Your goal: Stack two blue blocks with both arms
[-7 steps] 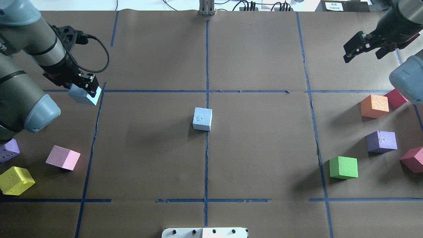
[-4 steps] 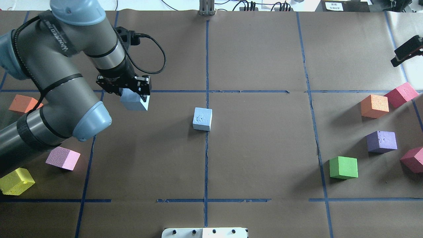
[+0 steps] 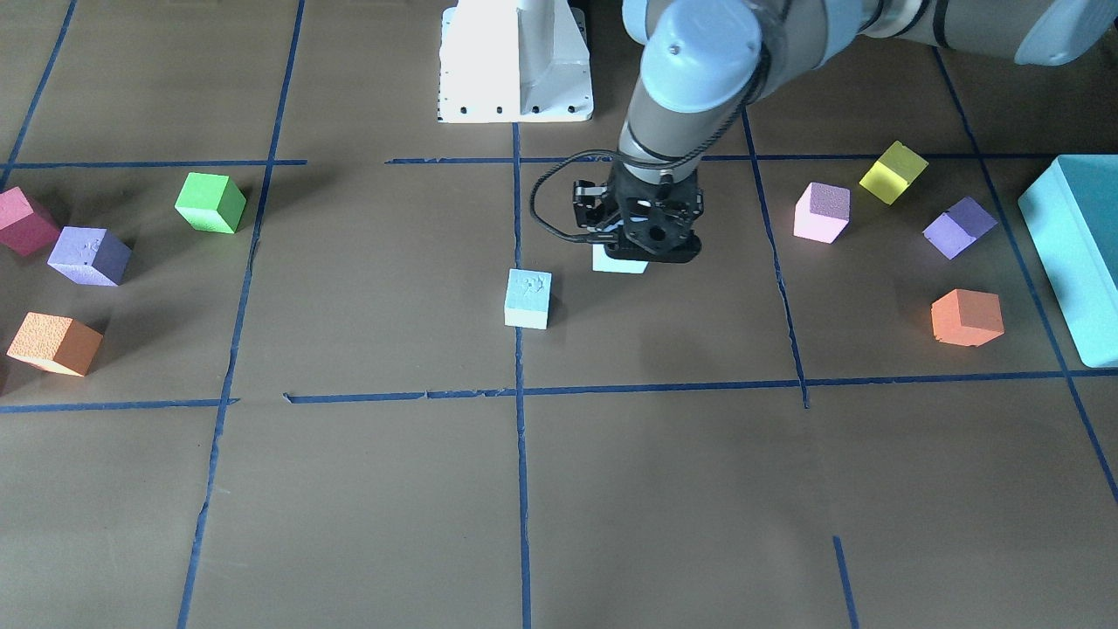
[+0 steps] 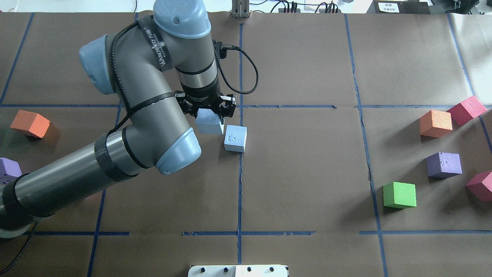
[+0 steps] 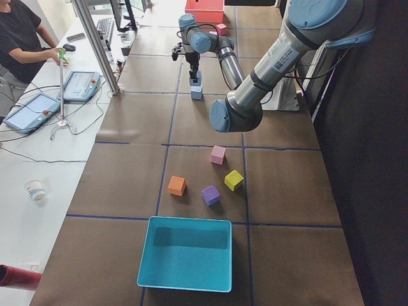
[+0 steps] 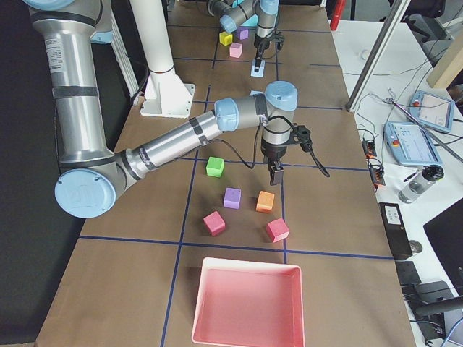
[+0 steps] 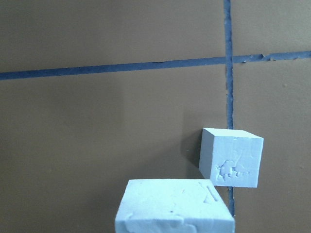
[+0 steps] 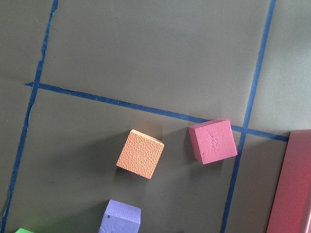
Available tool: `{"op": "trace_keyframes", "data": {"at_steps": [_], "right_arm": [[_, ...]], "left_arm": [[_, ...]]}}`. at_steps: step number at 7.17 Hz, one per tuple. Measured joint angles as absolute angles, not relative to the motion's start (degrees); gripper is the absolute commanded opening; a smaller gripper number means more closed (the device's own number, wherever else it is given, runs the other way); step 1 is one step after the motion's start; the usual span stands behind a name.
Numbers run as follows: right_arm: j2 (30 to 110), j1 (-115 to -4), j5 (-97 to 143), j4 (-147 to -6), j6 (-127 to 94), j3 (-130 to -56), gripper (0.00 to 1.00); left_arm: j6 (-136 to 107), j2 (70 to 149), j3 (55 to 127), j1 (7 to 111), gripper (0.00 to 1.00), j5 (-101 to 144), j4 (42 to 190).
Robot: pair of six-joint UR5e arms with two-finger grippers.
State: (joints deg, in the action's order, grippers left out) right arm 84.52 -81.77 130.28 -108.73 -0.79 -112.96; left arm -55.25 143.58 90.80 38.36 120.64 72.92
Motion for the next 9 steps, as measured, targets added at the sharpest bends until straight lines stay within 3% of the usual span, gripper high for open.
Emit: {"op": "trace_keyframes", "data": {"at_steps": [5, 9], "right_arm": [[86.2, -82.9, 131.9, -108.6, -0.4, -113.3, 1.00], [86.2, -83.1, 132.2, -108.6, -0.4, -113.1, 1.00]], "left_arm": [[-55.2, 148.0, 80.1, 35.3, 0.05, 120.0, 76.8], [-54.9, 148.0, 78.7, 35.1, 0.06, 120.0, 78.7]]}}
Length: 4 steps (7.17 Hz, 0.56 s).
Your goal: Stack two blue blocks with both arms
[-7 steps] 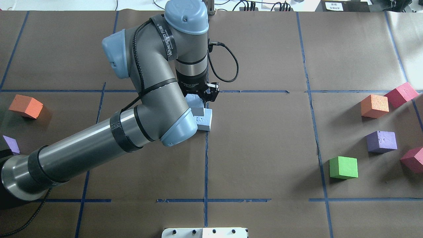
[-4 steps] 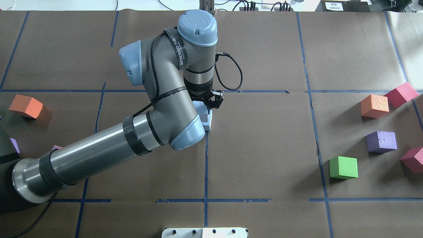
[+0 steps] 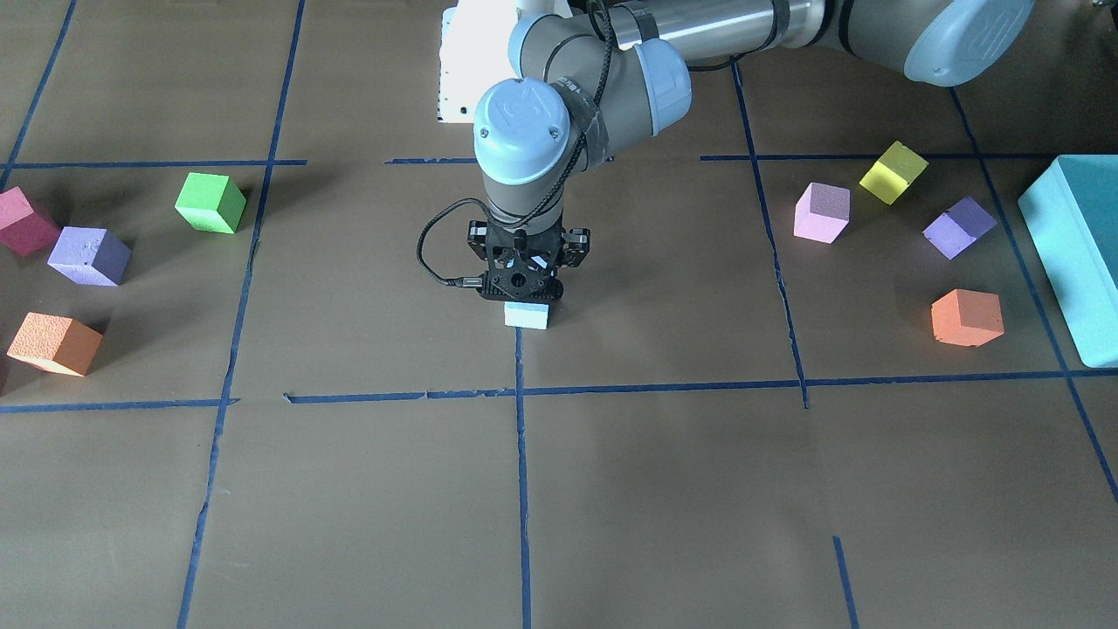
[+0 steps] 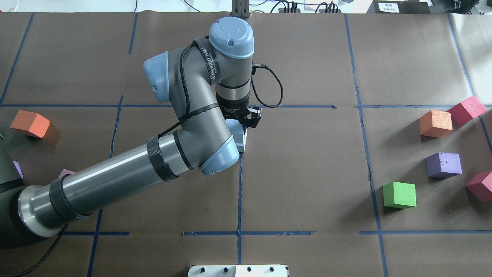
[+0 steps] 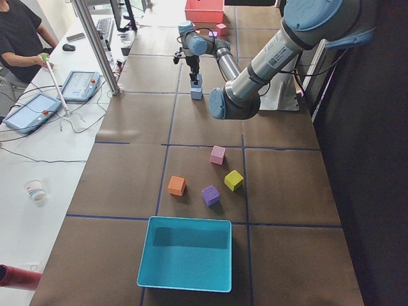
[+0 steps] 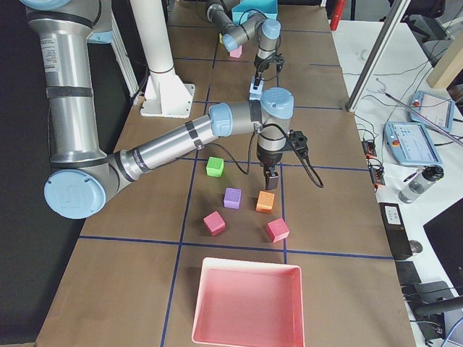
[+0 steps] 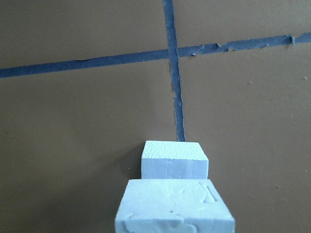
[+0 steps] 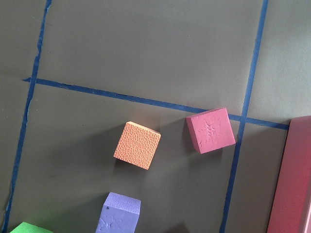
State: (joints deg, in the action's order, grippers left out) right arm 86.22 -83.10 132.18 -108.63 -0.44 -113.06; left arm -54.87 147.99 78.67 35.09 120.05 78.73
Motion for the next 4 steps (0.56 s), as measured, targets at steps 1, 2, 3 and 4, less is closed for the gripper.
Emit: {"op": "trace_keyframes", "data": {"at_steps": [1, 2, 3, 4], "right_arm": [[86.2, -83.1, 132.2, -108.6, -0.4, -113.0, 1.00], [86.3, -83.1, 132.2, -108.7, -0.4, -113.0, 1.00], [86.3, -83.2, 132.1, -108.7, -0.4, -113.0, 1.00], [86.3, -83.2, 132.1, -108.7, -0.4, -113.0, 1.00]], "left_arm": [[-54.7, 148.0, 78.4, 35.1, 0.06, 120.0, 79.3], [-54.7, 147.9, 77.6, 35.1, 0.06, 120.0, 80.4], [-54.7, 147.9, 76.8, 35.1, 0.07, 120.0, 81.6], [-54.7, 147.9, 76.4, 35.1, 0.09, 120.0, 82.1]]}}
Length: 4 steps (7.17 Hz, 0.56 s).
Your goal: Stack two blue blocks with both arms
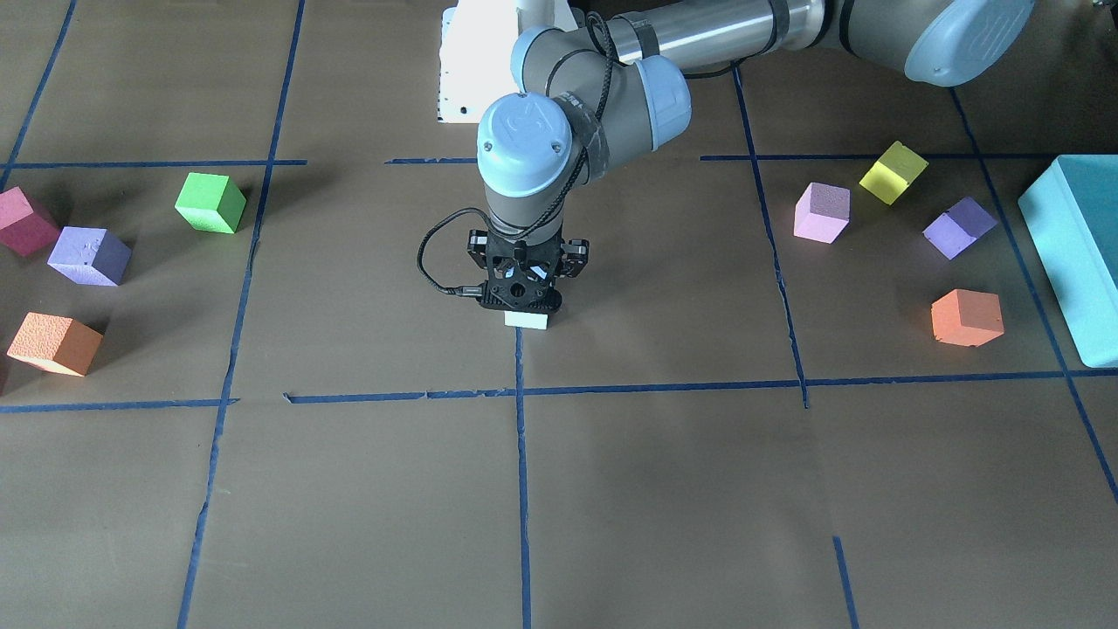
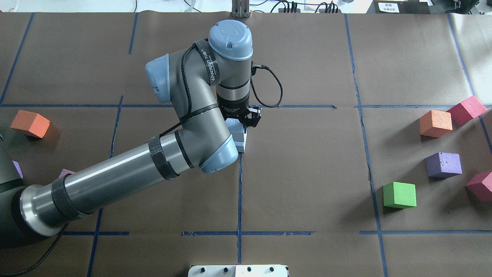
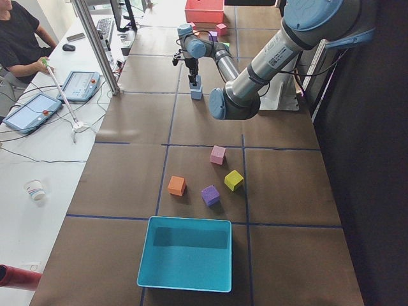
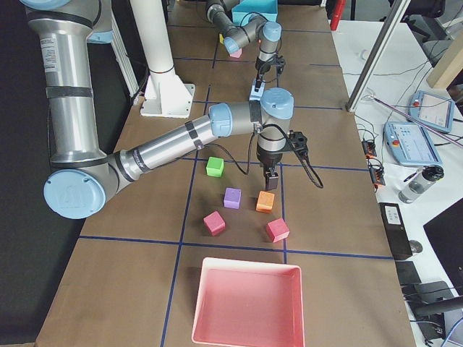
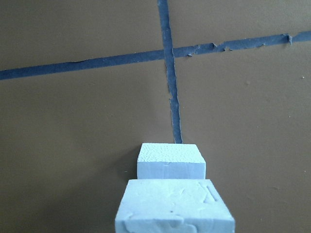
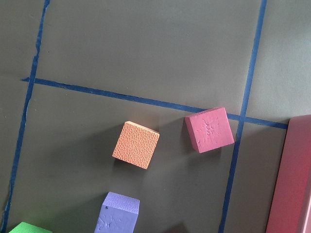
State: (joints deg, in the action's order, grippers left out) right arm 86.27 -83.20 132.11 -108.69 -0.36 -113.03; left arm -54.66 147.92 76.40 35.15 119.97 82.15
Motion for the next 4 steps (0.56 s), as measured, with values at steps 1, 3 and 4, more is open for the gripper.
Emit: {"op": "trace_keyframes", "data": {"at_steps": [1, 3, 4], "right_arm": [[86.3, -83.2, 132.1, -108.7, -0.4, -113.0, 1.00], [86.3, -83.2, 132.1, -108.7, -0.4, -112.9, 1.00], [86.3, -83.2, 132.1, -108.7, -0.3, -112.8, 1.00]], "left_arm": [[-54.7, 147.9, 76.3, 35.1, 0.12, 120.0, 82.3], [-54.7, 147.7, 76.2, 35.2, 0.39, 120.0, 82.4], [-54.7, 147.7, 76.1, 35.2, 0.53, 120.0, 82.4]]}}
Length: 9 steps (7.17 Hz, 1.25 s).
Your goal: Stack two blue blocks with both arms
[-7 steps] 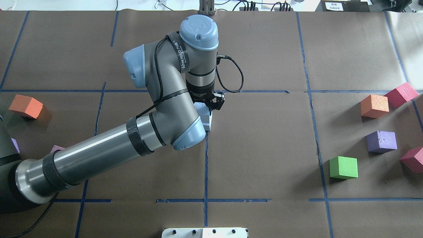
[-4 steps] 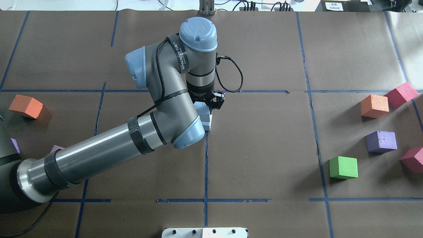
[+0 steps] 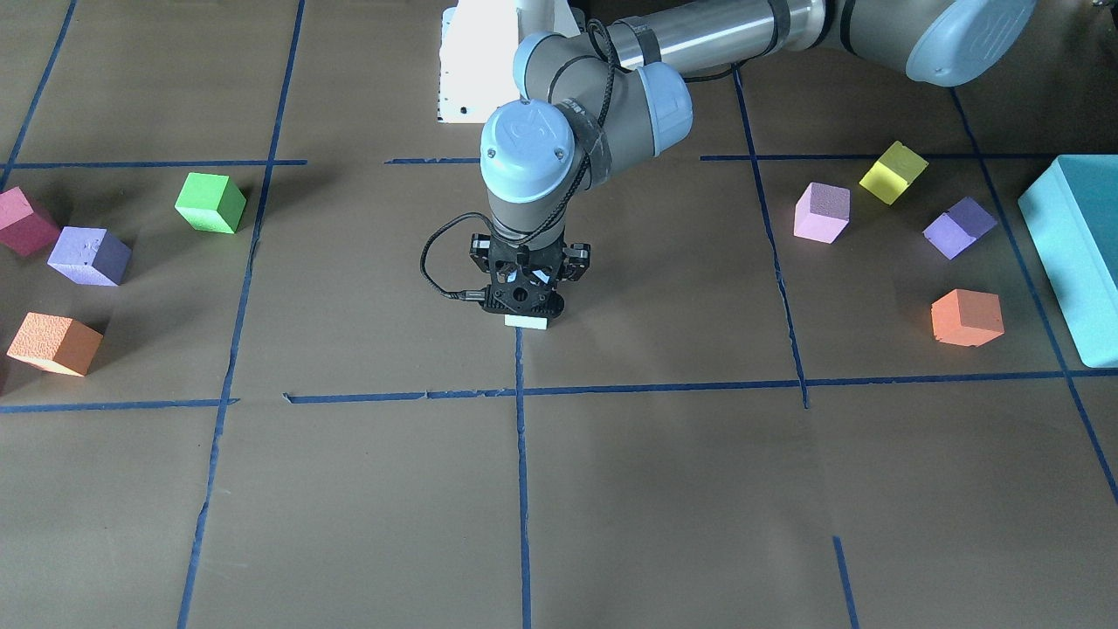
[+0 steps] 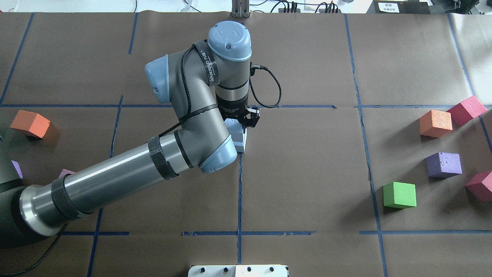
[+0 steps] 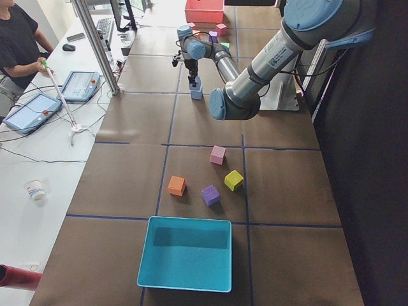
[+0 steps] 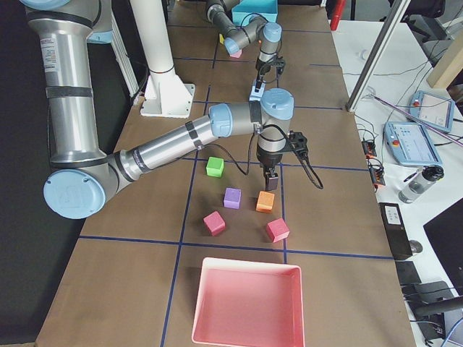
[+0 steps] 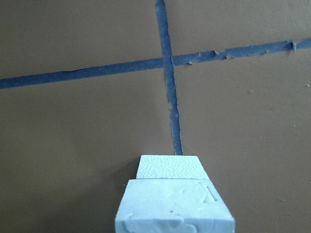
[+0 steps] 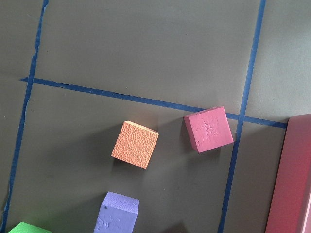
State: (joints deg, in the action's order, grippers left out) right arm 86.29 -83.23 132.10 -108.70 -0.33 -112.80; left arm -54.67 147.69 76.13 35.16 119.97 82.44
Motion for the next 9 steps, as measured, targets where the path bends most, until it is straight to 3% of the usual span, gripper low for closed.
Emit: {"op": "trace_keyframes", "data": {"at_steps": [5, 7, 9], "right_arm": [[86.1, -83.2, 132.1, -108.6, -0.3, -112.5, 1.00], [86.0, -83.3, 132.1, -108.6, -0.2, -112.5, 1.00], [86.0, -83.3, 132.1, -108.6, -0.2, -112.5, 1.00]], "left_arm": [[-55.1, 147.8, 76.1, 35.2, 0.81, 120.0, 82.5], [-55.2, 147.8, 76.1, 35.2, 1.00, 120.0, 83.0], [-55.3, 147.7, 76.1, 35.1, 1.00, 120.0, 83.4]]}}
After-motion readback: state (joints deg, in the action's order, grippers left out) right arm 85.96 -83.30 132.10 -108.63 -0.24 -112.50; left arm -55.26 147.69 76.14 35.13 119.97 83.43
